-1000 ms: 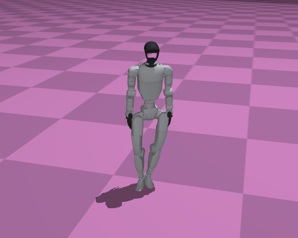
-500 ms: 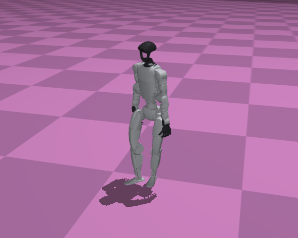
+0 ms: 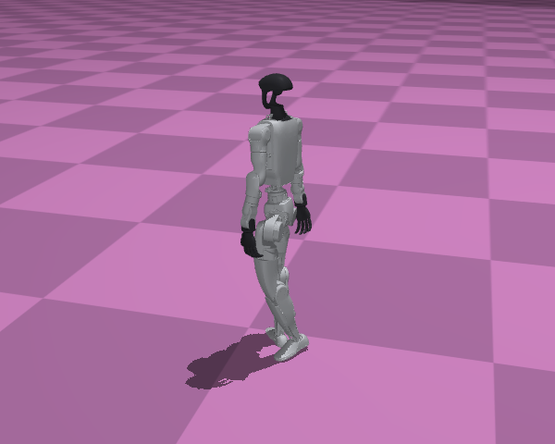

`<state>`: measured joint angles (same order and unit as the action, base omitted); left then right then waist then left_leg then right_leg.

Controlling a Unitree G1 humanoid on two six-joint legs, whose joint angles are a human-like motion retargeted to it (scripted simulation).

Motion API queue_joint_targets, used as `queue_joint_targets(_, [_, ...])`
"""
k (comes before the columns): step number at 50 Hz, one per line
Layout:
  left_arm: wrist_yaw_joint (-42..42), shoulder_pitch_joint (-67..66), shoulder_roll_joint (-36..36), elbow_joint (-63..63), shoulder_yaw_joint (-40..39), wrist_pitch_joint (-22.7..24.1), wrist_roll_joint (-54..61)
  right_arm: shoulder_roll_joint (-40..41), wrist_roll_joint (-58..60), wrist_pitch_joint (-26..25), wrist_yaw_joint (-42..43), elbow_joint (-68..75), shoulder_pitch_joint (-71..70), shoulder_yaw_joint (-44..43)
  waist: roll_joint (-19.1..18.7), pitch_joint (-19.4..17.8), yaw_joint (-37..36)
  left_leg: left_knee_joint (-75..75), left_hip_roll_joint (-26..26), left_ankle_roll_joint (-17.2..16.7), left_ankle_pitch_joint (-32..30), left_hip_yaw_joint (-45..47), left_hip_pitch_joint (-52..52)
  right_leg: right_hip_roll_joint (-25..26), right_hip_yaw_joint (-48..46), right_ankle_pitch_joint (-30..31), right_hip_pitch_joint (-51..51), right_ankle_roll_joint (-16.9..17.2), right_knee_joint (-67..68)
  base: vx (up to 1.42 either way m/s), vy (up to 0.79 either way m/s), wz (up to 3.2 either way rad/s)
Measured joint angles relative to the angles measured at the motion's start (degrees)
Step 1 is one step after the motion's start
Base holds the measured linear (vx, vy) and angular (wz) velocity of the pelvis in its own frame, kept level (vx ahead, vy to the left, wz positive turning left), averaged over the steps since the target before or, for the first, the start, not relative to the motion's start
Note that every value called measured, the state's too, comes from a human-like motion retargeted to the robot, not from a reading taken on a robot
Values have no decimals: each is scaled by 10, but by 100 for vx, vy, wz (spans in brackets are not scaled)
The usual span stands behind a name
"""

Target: In place motions

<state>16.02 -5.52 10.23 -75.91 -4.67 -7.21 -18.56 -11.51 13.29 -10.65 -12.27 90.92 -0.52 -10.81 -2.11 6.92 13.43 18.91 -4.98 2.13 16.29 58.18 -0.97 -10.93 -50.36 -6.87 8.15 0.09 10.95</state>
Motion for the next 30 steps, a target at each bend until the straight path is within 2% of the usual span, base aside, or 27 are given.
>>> queue_joint_targets(2, [-3, -7, 9, 28, 0, 5, -2, 10, 4, -2, -2, 2, 5, 2, 41, 12, -15, 115, -7, 88, -1, -70, 45, -32, 53, 0, 13, -7, 6, 44, -13, -164])
queue_joint_targets(3, [-6, -9, 11, 38, 0, 2, 1, 15, 10, -1, -3, -2, 9, 3, 56, 11, -25, 173, -12, 119, -2, -113, 70, -37, 79, 1, 16, -13, 6, 39, -11, -207])
queue_joint_targets(4, [-10, -10, 11, 42, -3, 0, 7, 21, 18, 1, -8, -10, 11, 10, 66, 2, -39, 219, -15, 129, -5, -157, 84, -29, 107, 0, 11, -20, 3, 34, -12, -246])
queue_joint_targets(5, [-14, -10, 10, 45, -6, -1, 16, 26, 28, 3, -14, -19, 13, 19, 73, -10, -55, 257, -17, 129, -7, -201, 92, -15, 136, -1, 2, -28, -3, 27, 0, -224])
queue_joint_targets(7, [-22, 4, -5, 36, -15, -3, 39, 33, 52, 6, -27, -45, 8, 36, 78, -33, -58, 263, 64, 129, -30, -328, 143, -12, 167, 16, -3, -34, -18, 16, 13, -185])
queue_joint_targets(8, [-23, 10, -12, 28, -23, -5, 51, 37, 66, 9, -32, -60, 3, 47, 80, -45, -65, 267, 74, 129, -29, -353, 151, -4, 187, 18, -8, -39, -22, 11, 2, -225])
queue_joint_targets(11, [-10, 26, -20, 3, -42, -11, 74, 48, 98, 18, -44, -96, -14, 77, 78, -78, -92, 259, 25, 129, 2, -356, 142, 41, 241, 18, -26, -58, -26, 19, -16, -261])
queue_joint_targets(13, [1, 29, -22, -6, -43, -12, 75, 54, 107, 20, -52, -116, -22, 91, 76, -91, -107, 223, 36, 129, 4, -389, 147, 57, 266, 26, -34, -63, -33, 20, -1, -214])
queue_joint_targets(16, [1, 24, -27, -17, -28, -10, 57, 64, 116, 22, -65, -147, -26, 104, 65, -90, -114, 56, 153, 129, -90, -561, 147, 63, 296, 50, -32, -41, -46, 10, 25, -178])
queue_joint_targets(18, [-3, 20, -21, -24, -18, -8, 41, 71, 115, 23, -74, -159, -30, 108, 53, -79, -103, -25, 172, 129, -162, -662, 150, 87, 299, 50, -24, -45, -45, 18, -15, -88])
queue_joint_targets(20, [-6, 9, -24, -34, -9, -9, 28, 77, 117, 23, -76, -161, -24, 111, 51, -53, -62, -29, 191, 129, -139, -664, 146, 72, 300, 48, -23, -29, -45, 32, 8, -19])
queue_joint_targets(21, [-4, 6, -27, -42, -10, -9, 21, 78, 116, 21, -72, -159, -21, 114, 42, -46, -54, -26, 131, 129, -148, -536, 137, 75, 307, 44, -22, -24, -38, 31, 24, -46])
queue_joint_targets(22, [-3, 6, -28, -49, -11, -9, 15, 80, 113, 19, -67, -157, -19, 113, 36, -43, -47, -27, 94, 129, -153, -459, 129, 80, 311, 40, -22, -23, -34, 16, 5, -66])
queue_joint_targets(25, [0, 23, -21, -54, -7, -15, 8, 85, 87, 14, -43, -149, -22, 92, 34, -56, -19, -46, 120, 129, -142, -521, 103, 93, 296, 35, -35, -30, -37, 0, -10, -13])
queue_joint_targets(30, [2, 22, -13, -47, 14, 8, 12, 74, 76, 8, -63, -123, -5, 64, 46, -44, -48, -63, 111, 129, -125, -469, 84, 95, 366, 36, -19, -28, -10, 15, -3, -96])
